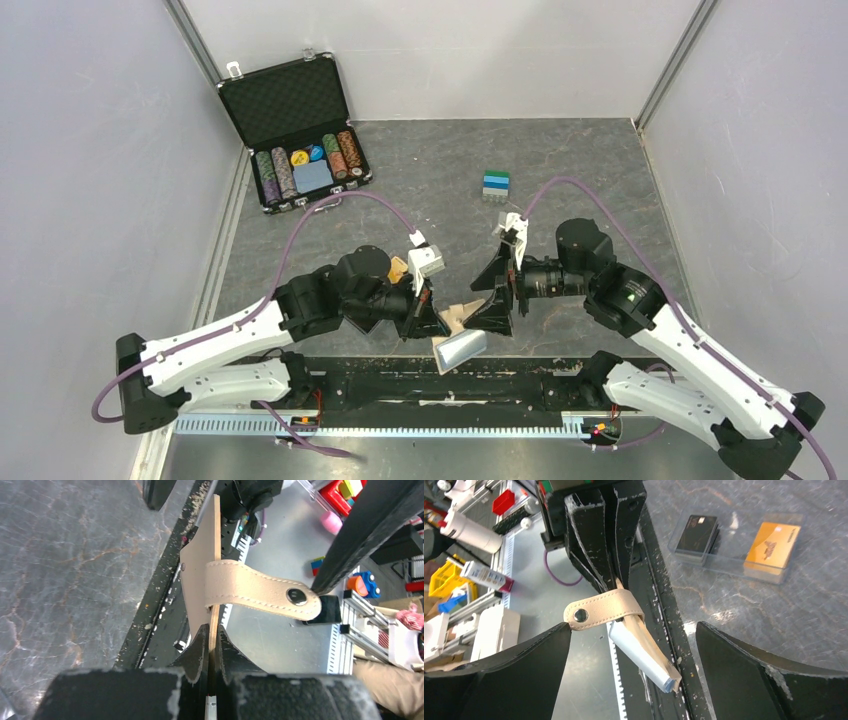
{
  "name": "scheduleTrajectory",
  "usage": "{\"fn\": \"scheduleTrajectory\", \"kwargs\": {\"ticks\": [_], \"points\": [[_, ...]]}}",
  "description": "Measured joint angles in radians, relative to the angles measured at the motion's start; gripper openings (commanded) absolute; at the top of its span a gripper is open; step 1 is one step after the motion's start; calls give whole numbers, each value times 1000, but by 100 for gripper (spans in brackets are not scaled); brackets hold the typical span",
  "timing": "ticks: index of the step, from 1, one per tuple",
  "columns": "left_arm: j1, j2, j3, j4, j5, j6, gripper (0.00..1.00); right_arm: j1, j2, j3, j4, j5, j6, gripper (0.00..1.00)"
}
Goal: Put the credit cards into the card holder
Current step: Open the card holder at the center of the board.
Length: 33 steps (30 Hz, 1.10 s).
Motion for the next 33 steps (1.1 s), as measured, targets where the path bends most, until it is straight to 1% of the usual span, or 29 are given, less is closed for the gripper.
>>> {"fn": "scheduleTrajectory", "kwargs": {"ticks": [1, 5, 7, 10, 11, 14, 15, 16, 17, 19, 20, 23, 26, 30, 33], "points": [[0, 5, 0, 0, 15, -1, 2, 0, 3, -10, 2, -18, -3, 97], [0, 15, 0, 0, 64, -14, 2, 0, 8, -59, 16, -85, -8, 82], [0, 15, 0, 5, 81, -21, 3, 0, 8, -83, 26, -114, -8, 73], [0, 15, 0, 11, 90, -24, 5, 0, 7, -117, 53, -156, -3, 46], [0, 15, 0, 14, 91, -25, 5, 0, 7, -125, 59, -163, -7, 39], [0, 15, 0, 27, 100, -26, 13, 0, 7, -148, 97, -186, 14, 6], [0, 15, 0, 31, 104, -26, 15, 0, 7, -154, 112, -190, 19, 0], [0, 15, 0, 33, 105, -27, 19, 0, 6, -158, 126, -196, 23, 0], [0, 15, 0, 33, 103, -27, 25, 0, 6, -162, 139, -200, 33, 0], [1, 15, 1, 35, 85, -32, 28, 0, 3, -171, 159, -186, 47, 0], [1, 14, 1, 35, 68, -44, 31, 0, 2, -174, 164, -175, 51, 0], [1, 6, 7, 18, -29, -89, 41, -2, -1, -183, 180, -108, 74, 0], [2, -13, 19, -19, -158, -156, 52, -17, -2, -203, 206, -39, 110, 0], [2, -54, 19, -72, -300, -259, 57, -66, -8, -240, 234, 37, 179, 0], [2, -101, -20, -72, -359, -326, 60, -101, -15, -260, 253, 74, 225, 0]]}}
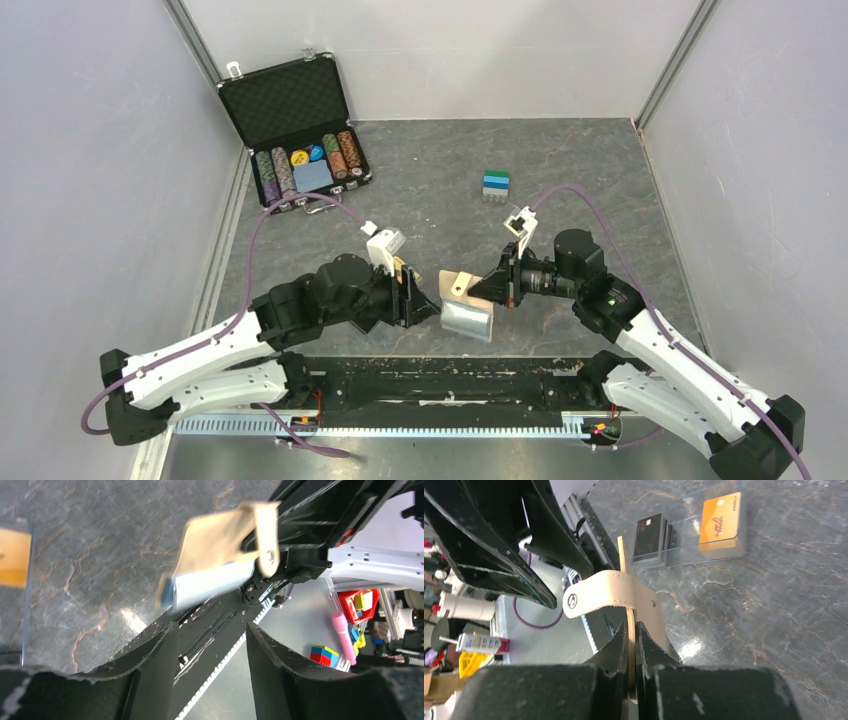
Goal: Put the credit cards into the card holder
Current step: Open the card holder at the center of the board.
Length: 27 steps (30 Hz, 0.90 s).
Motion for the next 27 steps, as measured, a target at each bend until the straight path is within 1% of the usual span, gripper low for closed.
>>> {"fn": "scheduleTrajectory", "kwargs": {"ticks": [3, 7, 16, 21, 25, 27], "points": [[0, -35, -64, 5, -18, -52, 61, -27, -11, -16, 22, 20, 43, 0], [0, -22, -123, 25, -14, -89, 64, -39, -23, -37, 60, 23, 95, 0], [0, 89, -130, 115, 0, -98, 66, -44, -24, -52, 111, 10, 155, 0], [0, 149, -130, 149, 18, -97, 60, -44, -24, -58, 120, 5, 166, 0], [0, 172, -130, 181, 44, -96, 51, -45, -24, -65, 124, 3, 171, 0], [0, 172, -130, 193, 55, -95, 48, -46, -24, -69, 124, 2, 171, 0]]}}
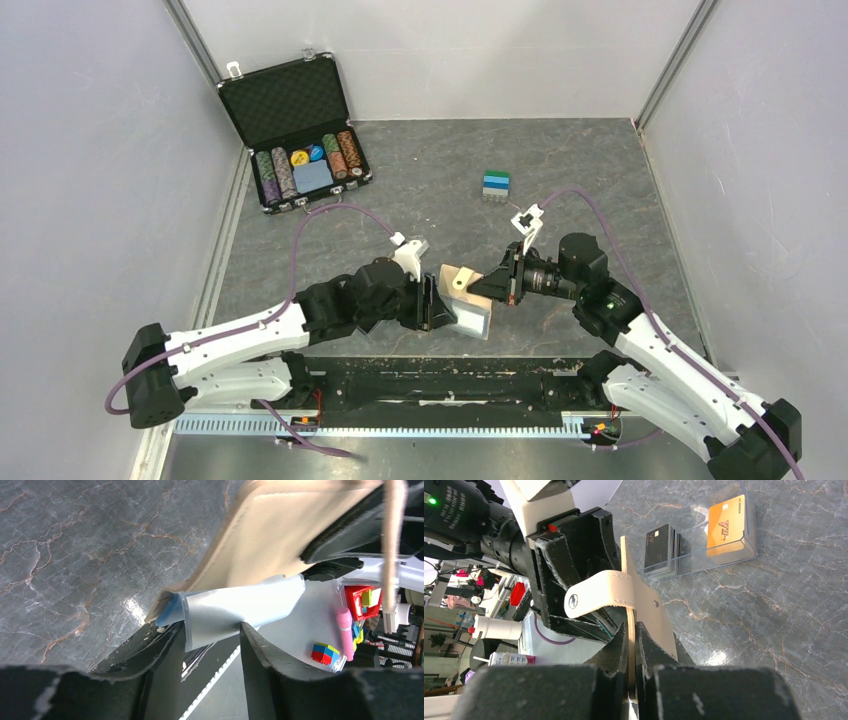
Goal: Put the credit cards into the card holder
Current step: Open the card holder at the center of the board.
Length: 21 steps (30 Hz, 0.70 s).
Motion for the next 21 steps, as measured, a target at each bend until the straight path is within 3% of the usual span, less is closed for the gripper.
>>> {"fn": "scheduleTrajectory", "kwargs": {"ticks": [4, 12, 15, 21], "points": [[0, -17, 0, 19, 18, 0, 49, -6, 0, -14, 0, -4, 0, 0], [0, -140, -8, 94, 35, 1, 76, -8, 2, -27, 1, -24, 1, 0], [0, -156, -23, 143, 44, 3, 76, -10, 2, -28, 8, -30, 11, 0], [0, -119, -45, 209, 63, 9, 68, -10, -5, -58, 71, -50, 80, 0]]}}
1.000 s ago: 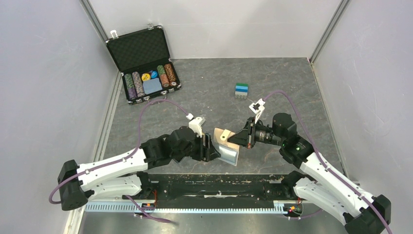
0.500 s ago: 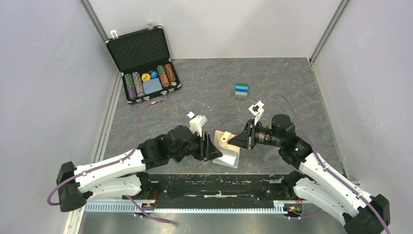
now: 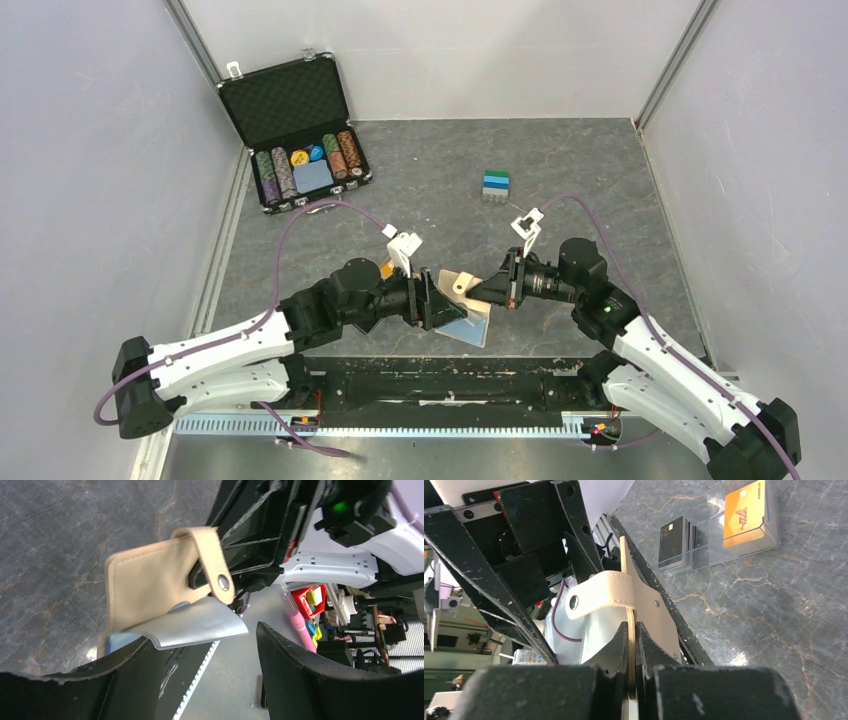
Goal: Put the credit cards into the card holder
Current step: Open the card holder at the center of the board.
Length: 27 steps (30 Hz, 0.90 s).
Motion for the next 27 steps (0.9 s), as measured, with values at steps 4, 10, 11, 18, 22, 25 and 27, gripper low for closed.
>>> {"fn": "scheduleTrajectory", "kwargs": {"ticks": [4, 10, 11, 18, 22, 25, 27], "points": [[0, 6, 0, 59, 22, 32, 56, 0, -9, -30, 44, -15, 60, 0], [0, 50, 26, 91, 84, 110, 38, 0, -9, -39, 75, -23, 129, 0], [0, 63, 35, 86, 93, 122, 36, 0, -9, -39, 78, -23, 133, 0], [0, 153, 90, 0, 133, 207, 34, 0, -9, -39, 116, -29, 195, 0], [-1, 155, 101, -88, 60, 221, 54, -1, -14, -39, 118, -38, 208, 0], [-2, 145, 103, -137, -19, 219, 68, -2, -16, -39, 118, -48, 211, 0], [-2, 128, 103, -153, -58, 216, 75, -2, -16, -39, 120, -58, 211, 0]]}}
